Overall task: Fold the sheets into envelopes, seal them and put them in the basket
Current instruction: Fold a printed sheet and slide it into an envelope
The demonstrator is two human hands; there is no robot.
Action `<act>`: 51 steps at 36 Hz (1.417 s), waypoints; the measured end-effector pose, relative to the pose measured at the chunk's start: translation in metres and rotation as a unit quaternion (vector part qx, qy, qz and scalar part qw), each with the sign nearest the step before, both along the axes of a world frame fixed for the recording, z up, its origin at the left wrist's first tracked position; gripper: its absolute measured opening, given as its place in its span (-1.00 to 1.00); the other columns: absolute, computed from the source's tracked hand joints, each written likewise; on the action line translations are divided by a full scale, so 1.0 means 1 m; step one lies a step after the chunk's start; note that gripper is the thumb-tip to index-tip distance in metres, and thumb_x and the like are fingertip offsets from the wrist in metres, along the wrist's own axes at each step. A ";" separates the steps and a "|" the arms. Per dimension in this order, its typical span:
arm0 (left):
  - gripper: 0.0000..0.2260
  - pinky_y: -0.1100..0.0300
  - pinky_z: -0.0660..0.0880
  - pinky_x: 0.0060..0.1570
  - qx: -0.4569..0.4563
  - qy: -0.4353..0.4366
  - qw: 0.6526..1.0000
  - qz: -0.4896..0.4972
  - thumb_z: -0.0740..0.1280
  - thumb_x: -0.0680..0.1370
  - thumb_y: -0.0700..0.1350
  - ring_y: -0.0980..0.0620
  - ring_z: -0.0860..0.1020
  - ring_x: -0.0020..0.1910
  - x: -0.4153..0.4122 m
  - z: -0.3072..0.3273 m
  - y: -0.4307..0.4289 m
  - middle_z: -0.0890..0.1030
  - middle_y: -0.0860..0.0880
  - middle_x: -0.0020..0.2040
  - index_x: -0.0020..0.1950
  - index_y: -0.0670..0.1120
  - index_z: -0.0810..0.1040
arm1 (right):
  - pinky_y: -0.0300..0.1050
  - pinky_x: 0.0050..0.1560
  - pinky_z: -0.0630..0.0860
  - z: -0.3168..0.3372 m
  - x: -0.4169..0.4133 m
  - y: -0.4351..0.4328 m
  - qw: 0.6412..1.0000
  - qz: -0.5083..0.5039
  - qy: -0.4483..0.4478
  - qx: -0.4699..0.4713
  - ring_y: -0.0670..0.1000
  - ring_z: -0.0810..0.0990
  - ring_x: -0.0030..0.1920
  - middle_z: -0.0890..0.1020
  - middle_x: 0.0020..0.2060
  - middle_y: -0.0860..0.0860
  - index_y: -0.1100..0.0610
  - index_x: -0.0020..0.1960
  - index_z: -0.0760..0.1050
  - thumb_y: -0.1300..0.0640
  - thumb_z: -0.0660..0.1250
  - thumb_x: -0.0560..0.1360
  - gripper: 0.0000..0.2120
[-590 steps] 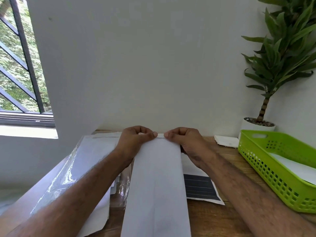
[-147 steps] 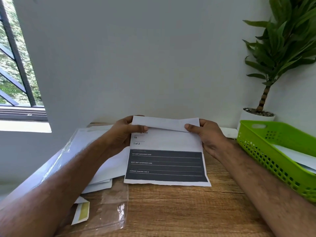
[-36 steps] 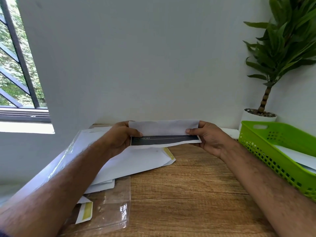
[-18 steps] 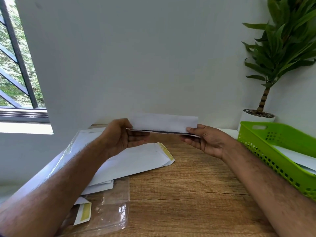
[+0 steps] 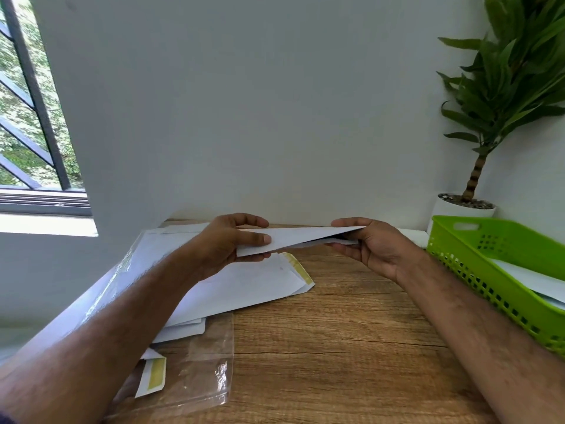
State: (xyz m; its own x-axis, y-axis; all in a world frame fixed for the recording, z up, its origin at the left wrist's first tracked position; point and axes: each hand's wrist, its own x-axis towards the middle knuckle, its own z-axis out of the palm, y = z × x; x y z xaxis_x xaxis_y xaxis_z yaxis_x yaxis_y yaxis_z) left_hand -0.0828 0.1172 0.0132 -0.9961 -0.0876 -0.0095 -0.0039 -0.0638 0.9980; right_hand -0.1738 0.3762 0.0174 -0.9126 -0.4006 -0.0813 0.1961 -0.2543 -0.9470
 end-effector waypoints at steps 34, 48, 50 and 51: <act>-0.79 -0.10 0.68 -0.11 0.174 0.067 0.974 0.132 0.39 0.55 -0.29 -0.25 0.64 0.13 -0.009 -0.014 0.021 0.61 -0.25 0.19 0.18 -0.26 0.58 | 0.18 0.15 0.58 0.001 0.022 -0.021 0.990 0.059 0.040 -0.118 0.25 0.67 0.16 0.70 0.05 0.14 0.11 0.13 0.55 0.14 0.37 0.54 -0.82; -0.05 0.03 0.39 0.36 -0.498 0.037 0.866 -0.033 0.52 0.24 0.39 0.07 0.41 0.39 -0.004 -0.020 0.029 0.42 0.14 0.45 0.54 0.15 0.23 | -0.19 -0.51 0.49 -0.012 -0.002 -0.011 0.980 -0.200 0.017 0.010 -0.04 0.58 -0.41 0.66 -0.18 0.09 0.18 0.07 0.56 0.20 0.46 0.51 -0.83; 0.10 -0.14 0.34 0.42 -0.546 -0.005 0.837 -0.042 0.47 0.14 0.51 -0.06 0.31 0.47 -0.004 -0.020 0.029 0.31 0.09 0.54 0.57 0.18 0.11 | -0.22 -0.55 0.43 -0.012 -0.007 -0.004 0.978 -0.208 -0.001 0.008 -0.06 0.53 -0.45 0.62 -0.23 0.08 0.17 0.06 0.54 0.21 0.45 0.51 -0.84; 0.14 -0.19 0.32 0.42 -0.575 -0.022 0.816 -0.046 0.45 0.12 0.53 -0.10 0.28 0.50 -0.003 -0.019 0.029 0.29 0.07 0.56 0.58 0.18 0.08 | -0.23 -0.56 0.42 -0.012 -0.009 -0.002 0.978 -0.207 -0.010 0.007 -0.07 0.51 -0.46 0.60 -0.24 0.07 0.17 0.04 0.54 0.21 0.45 0.51 -0.86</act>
